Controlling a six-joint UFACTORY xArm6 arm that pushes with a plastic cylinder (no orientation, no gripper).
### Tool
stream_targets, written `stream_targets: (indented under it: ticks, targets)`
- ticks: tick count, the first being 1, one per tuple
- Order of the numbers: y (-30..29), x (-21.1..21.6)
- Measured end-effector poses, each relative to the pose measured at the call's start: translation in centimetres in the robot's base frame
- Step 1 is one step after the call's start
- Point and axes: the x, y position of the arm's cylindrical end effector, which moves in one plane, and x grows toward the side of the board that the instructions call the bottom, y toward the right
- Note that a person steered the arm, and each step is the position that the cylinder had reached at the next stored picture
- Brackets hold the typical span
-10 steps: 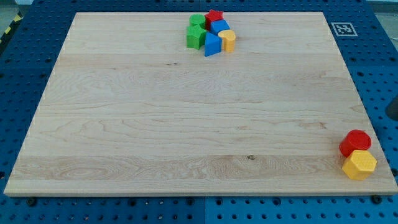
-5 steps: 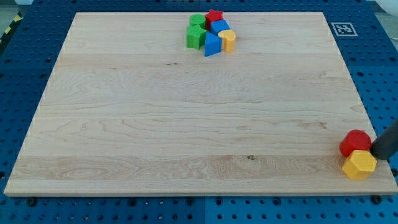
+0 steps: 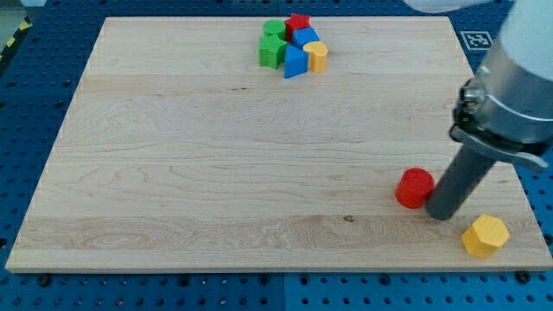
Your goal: Move the red circle diagonally top left to the yellow hexagon
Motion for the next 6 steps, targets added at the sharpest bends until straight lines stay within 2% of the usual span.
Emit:
stream_targets:
  ticks: [1, 3, 6]
  targets:
    - [-2.4, -0.1]
    - [-0.4, -1.9]
    - [-3.4, -5.6]
